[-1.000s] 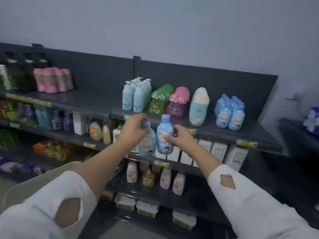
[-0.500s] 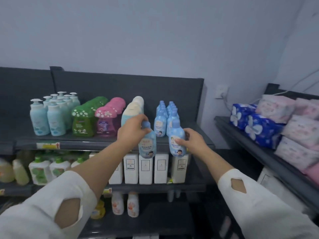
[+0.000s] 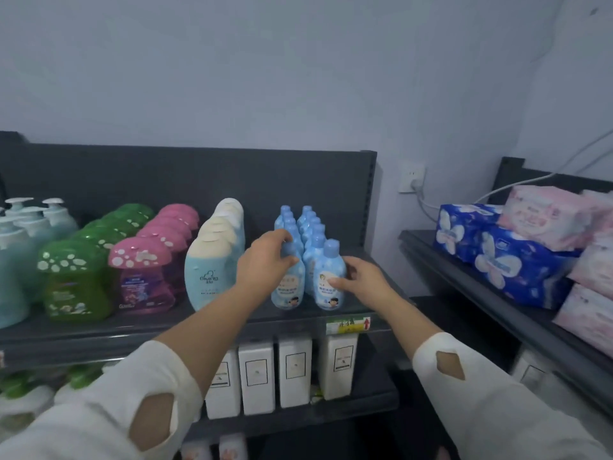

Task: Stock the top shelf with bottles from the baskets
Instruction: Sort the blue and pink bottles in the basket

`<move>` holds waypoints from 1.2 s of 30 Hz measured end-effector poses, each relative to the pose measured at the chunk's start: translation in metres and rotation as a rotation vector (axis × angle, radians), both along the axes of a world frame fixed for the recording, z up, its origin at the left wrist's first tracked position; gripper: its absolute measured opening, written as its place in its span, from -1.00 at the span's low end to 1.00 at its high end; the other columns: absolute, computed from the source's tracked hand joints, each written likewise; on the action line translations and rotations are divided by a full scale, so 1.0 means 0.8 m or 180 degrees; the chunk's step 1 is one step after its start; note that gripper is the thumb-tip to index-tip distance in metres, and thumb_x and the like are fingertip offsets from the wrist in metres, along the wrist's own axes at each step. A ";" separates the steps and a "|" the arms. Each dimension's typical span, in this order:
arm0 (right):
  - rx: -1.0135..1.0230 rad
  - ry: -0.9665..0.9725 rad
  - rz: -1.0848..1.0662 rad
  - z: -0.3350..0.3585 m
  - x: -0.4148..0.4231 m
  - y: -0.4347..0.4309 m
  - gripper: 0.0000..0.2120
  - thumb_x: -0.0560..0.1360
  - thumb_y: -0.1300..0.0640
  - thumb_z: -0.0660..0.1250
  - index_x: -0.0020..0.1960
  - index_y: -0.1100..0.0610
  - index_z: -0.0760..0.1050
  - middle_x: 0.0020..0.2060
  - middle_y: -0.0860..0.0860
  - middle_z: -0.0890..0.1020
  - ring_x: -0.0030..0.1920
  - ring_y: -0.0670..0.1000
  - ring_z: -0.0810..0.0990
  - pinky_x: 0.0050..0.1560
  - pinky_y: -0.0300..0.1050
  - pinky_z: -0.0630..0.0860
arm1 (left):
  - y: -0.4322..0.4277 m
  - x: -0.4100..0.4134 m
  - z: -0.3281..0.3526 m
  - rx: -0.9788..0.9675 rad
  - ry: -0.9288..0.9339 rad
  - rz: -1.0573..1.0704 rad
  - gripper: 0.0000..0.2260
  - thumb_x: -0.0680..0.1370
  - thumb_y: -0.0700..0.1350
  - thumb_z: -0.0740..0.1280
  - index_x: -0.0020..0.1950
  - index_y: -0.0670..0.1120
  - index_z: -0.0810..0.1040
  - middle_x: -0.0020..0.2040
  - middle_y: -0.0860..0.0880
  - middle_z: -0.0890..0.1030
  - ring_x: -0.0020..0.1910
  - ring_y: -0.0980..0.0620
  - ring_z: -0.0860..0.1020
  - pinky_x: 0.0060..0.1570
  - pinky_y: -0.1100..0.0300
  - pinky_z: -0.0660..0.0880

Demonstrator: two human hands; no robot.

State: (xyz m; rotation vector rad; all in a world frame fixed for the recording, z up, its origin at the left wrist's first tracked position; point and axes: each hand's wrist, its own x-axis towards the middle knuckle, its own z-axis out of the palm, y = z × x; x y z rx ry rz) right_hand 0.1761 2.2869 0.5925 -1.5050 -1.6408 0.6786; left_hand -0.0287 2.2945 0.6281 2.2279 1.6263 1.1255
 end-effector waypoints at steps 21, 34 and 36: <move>-0.0139 -0.0417 0.0213 -0.014 0.012 0.052 -0.46 0.40 0.14 0.49 0.31 0.14 0.38 0.20 0.04 0.57 0.18 0.00 0.54 0.15 -0.13 0.48 | 0.034 0.025 -0.028 -0.0241 0.0297 0.0059 -0.52 0.50 -0.05 0.36 0.36 0.00 0.26 0.21 -0.05 0.42 0.06 -0.05 0.51 0.01 -0.04 0.51; 0.0665 -0.1285 -0.0034 0.025 0.022 0.013 -0.47 0.53 -0.03 0.31 0.43 0.05 0.25 0.33 0.05 0.37 0.30 0.09 0.42 0.23 0.05 0.45 | -0.009 0.023 0.007 0.0414 0.0970 0.0535 -0.70 0.56 0.04 0.25 0.27 0.01 0.40 0.16 0.01 0.46 0.13 -0.02 0.44 -0.12 0.06 0.48; 0.0962 -0.1599 -0.0049 0.036 0.022 0.003 -0.55 0.55 -0.04 0.27 0.39 0.06 0.31 0.29 0.04 0.41 0.28 0.08 0.41 0.18 0.01 0.46 | -0.022 0.023 0.013 0.0558 0.1235 0.0663 -0.75 0.57 0.06 0.22 0.20 0.01 0.45 0.11 0.03 0.48 0.12 -0.01 0.45 -0.17 0.10 0.44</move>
